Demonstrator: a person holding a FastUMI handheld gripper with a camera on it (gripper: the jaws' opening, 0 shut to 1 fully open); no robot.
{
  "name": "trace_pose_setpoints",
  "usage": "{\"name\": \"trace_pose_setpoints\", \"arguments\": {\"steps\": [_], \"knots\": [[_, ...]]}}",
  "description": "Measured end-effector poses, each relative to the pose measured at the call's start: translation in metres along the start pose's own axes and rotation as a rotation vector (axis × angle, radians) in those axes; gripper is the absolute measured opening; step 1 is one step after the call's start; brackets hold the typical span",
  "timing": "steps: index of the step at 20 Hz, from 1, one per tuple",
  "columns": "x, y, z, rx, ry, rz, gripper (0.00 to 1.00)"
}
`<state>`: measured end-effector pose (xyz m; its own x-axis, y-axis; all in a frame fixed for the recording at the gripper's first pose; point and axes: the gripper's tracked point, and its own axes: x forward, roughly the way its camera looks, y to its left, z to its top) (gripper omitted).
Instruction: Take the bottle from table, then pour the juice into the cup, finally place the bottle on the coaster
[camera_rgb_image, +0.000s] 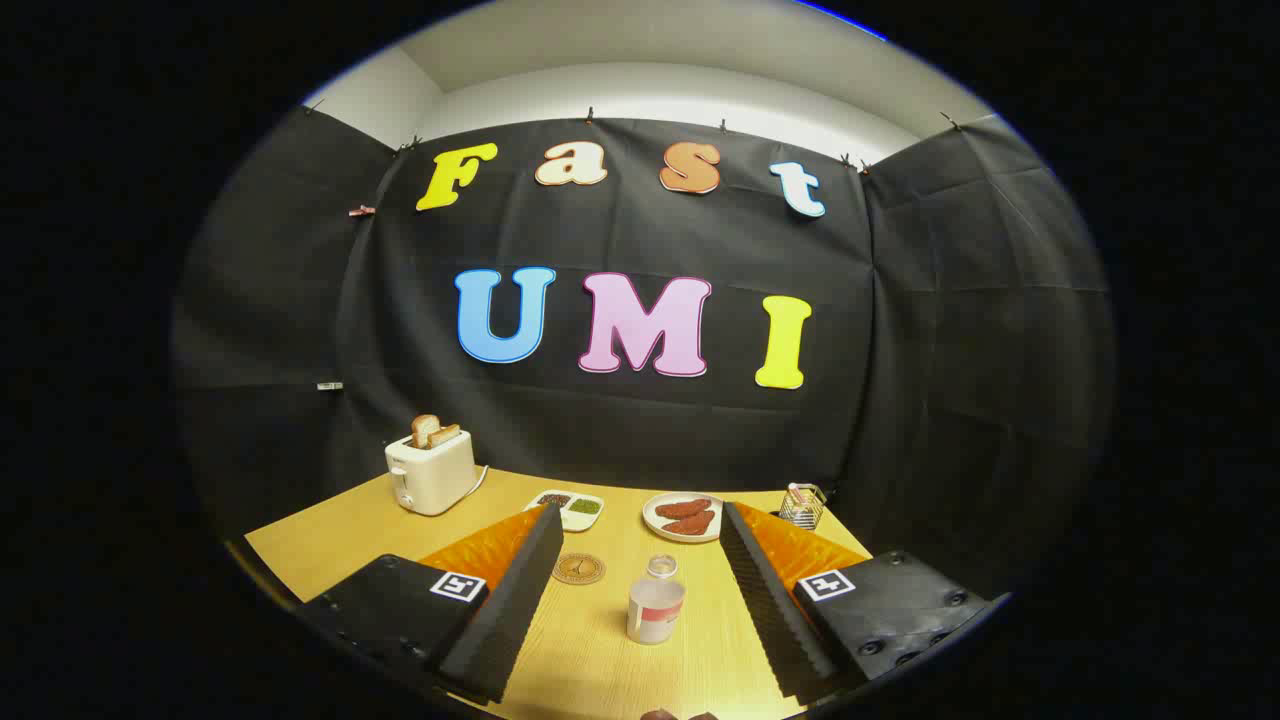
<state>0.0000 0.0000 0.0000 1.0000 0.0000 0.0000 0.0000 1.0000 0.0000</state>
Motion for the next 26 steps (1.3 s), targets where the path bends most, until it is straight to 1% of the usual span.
{"name": "trace_pose_setpoints", "arguments": {"steps": [11, 18, 21, 24, 26], "knots": [[0.017, -0.015, -0.017, -0.017, 0.019, 0.012, 0.97], [0.028, -0.023, -0.026, -0.037, 0.014, 0.061, 0.97], [0.036, -0.023, -0.032, -0.031, 0.005, 0.097, 0.97], [0.044, -0.023, -0.04, -0.015, -0.004, 0.133, 0.97], [0.052, -0.025, -0.05, -0.023, 0.012, 0.143, 0.97]]}}
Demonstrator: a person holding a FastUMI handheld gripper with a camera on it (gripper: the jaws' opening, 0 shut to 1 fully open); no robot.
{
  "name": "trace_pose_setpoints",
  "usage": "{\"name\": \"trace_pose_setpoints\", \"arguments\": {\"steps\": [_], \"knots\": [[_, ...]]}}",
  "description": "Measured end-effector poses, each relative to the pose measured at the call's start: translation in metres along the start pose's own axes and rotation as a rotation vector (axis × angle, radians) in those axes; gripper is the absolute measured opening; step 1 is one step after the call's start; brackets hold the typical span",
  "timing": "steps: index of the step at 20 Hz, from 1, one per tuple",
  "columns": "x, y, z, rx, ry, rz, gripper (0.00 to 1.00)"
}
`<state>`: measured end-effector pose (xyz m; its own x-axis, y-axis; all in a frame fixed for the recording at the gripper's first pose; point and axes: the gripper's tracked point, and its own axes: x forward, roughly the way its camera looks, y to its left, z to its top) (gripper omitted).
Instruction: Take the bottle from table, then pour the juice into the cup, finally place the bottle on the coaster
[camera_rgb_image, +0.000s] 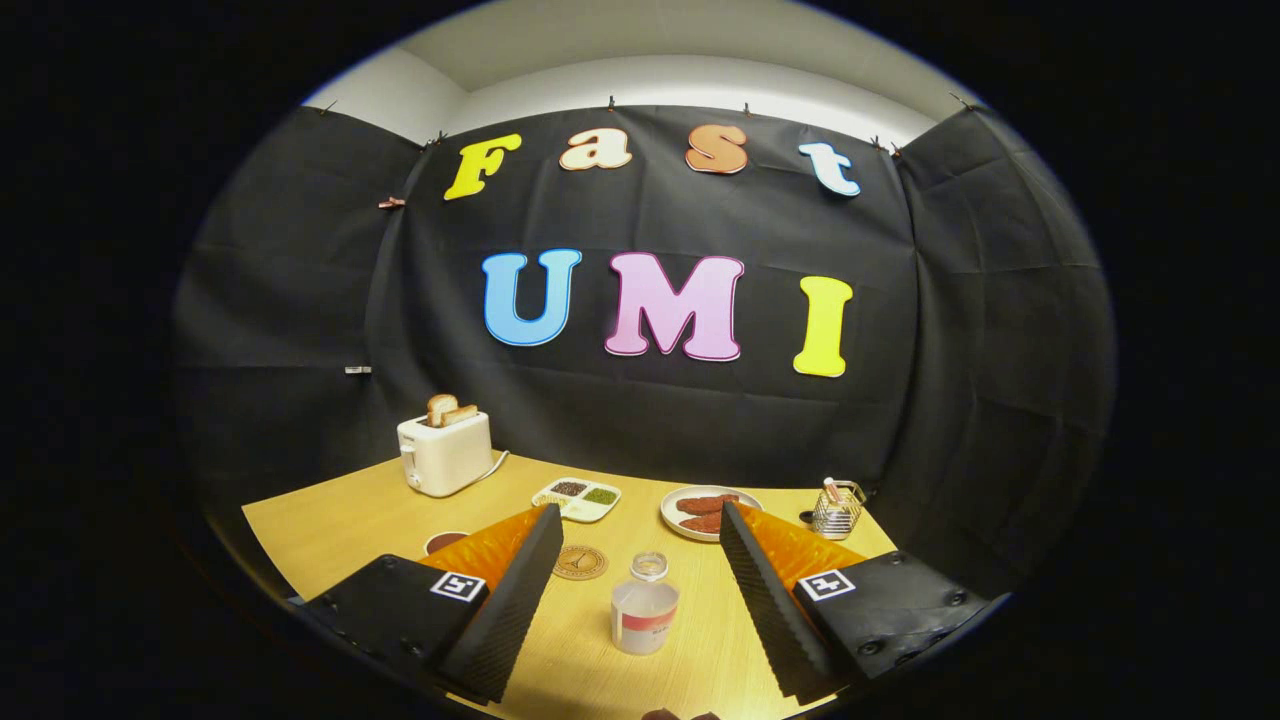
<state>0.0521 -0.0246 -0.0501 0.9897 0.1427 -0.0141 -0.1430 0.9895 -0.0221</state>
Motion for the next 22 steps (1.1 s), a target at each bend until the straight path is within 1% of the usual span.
{"name": "trace_pose_setpoints", "arguments": {"steps": [5, 11, 14, 19, 22], "knots": [[0.019, -0.004, -0.01, 0.021, -0.007, -0.013, 0.97], [0.042, -0.001, -0.04, 0.029, 0.023, -0.021, 0.97], [0.052, -0.003, -0.061, 0.022, 0.043, -0.024, 0.97], [0.06, -0.013, -0.1, 0.025, 0.071, -0.055, 0.97], [0.066, -0.01, -0.127, 0.02, 0.102, -0.05, 0.97]]}}
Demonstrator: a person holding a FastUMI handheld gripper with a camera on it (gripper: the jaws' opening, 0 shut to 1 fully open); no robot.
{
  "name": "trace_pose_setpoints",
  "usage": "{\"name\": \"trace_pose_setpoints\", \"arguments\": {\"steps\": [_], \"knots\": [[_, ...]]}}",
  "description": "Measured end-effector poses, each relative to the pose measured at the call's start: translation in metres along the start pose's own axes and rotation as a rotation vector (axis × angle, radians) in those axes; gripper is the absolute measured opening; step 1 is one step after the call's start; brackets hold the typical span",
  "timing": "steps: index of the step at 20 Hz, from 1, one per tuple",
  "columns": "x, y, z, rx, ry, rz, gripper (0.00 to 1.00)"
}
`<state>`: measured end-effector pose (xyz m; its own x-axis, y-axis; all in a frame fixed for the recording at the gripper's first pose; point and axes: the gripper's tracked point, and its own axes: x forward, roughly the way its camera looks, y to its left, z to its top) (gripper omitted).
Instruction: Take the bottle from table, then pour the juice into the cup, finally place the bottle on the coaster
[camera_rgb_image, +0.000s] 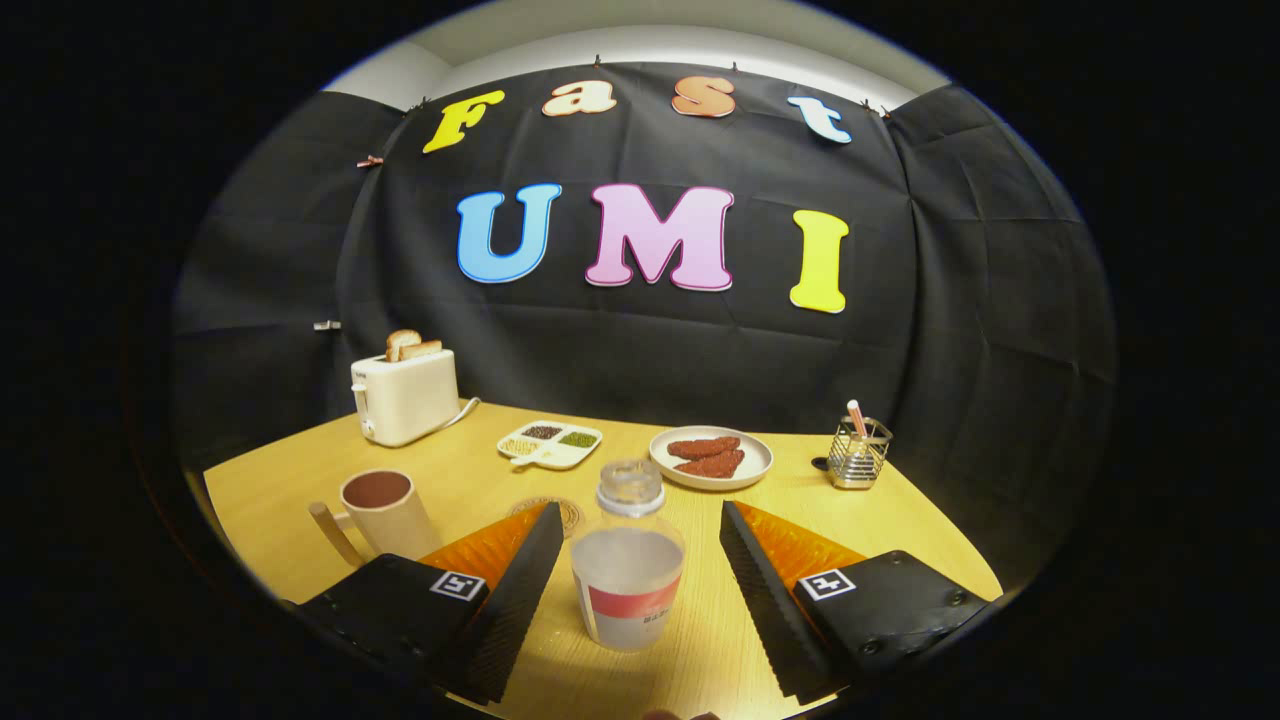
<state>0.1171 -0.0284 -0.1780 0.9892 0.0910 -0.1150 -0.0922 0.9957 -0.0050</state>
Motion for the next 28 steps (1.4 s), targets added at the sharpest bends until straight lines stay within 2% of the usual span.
{"name": "trace_pose_setpoints", "arguments": {"steps": [13, 15, 18, 22, 28], "knots": [[0.024, 0.003, -0.039, 0.016, 0.051, 0.011, 0.97], [0.027, 0.005, -0.044, 0.003, 0.058, 0.021, 0.94], [0.028, 0.01, -0.048, -0.002, 0.075, 0.036, 0.81], [0.029, 0.014, -0.05, -0.012, 0.093, 0.063, 0.78], [0.029, 0.027, -0.044, -0.151, 0.156, 0.126, 0.7]]}}
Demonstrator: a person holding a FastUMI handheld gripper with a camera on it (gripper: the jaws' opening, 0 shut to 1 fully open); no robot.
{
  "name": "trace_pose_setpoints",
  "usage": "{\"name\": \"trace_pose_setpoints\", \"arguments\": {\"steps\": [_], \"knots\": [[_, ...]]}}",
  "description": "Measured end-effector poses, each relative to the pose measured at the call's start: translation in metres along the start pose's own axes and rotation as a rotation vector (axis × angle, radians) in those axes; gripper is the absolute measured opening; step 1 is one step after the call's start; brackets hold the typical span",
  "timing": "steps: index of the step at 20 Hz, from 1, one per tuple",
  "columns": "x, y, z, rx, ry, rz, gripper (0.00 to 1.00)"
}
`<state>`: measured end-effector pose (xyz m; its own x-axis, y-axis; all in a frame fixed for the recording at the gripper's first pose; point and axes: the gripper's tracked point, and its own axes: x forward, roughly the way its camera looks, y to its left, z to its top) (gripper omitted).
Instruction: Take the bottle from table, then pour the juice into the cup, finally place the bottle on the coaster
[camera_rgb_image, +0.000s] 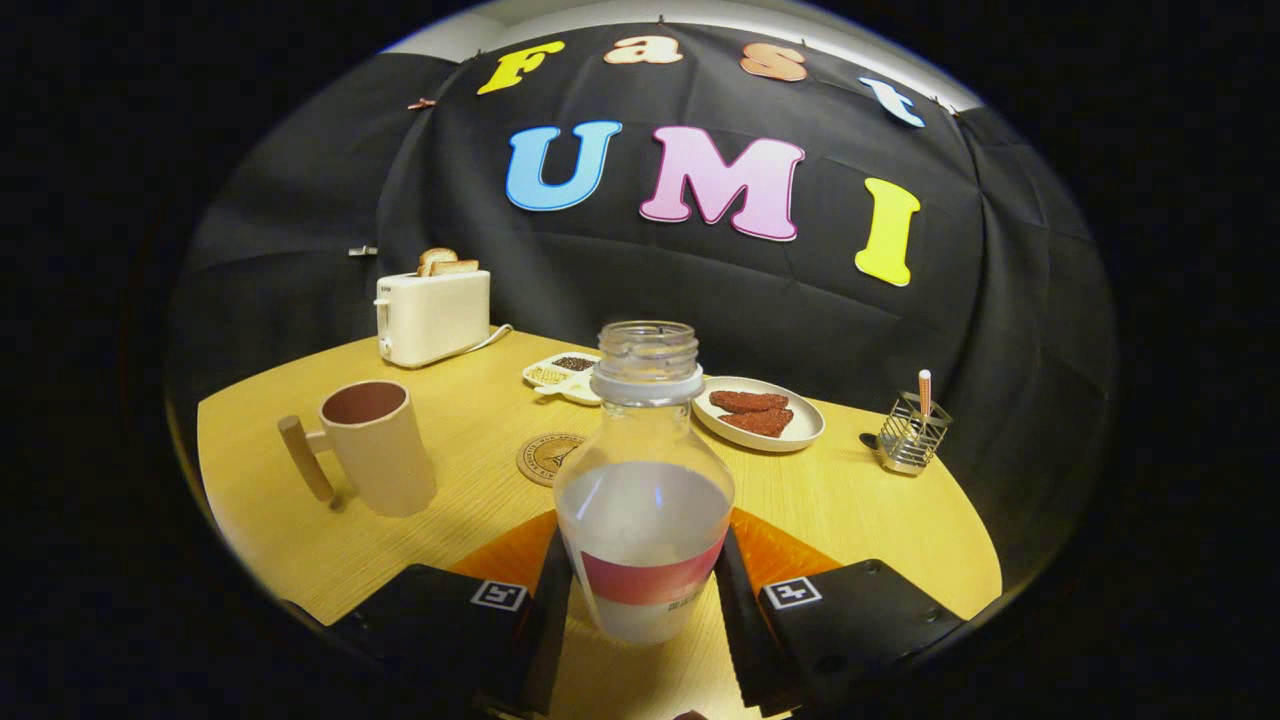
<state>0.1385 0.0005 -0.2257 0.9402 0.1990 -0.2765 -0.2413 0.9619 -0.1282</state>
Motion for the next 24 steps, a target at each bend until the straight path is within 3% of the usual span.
{"name": "trace_pose_setpoints", "arguments": {"steps": [6, 9, 12, 24], "knots": [[0.004, 0.01, 0.032, -0.168, 0.006, -0.002, 0.7], [0.008, 0.012, 0.043, -0.31, 0.031, -0.02, 0.7], [0.016, 0.018, 0.043, -0.463, 0.073, -0.044, 0.7], [0.032, 0.057, 0.066, -0.859, 0.109, -0.102, 0.7]]}}
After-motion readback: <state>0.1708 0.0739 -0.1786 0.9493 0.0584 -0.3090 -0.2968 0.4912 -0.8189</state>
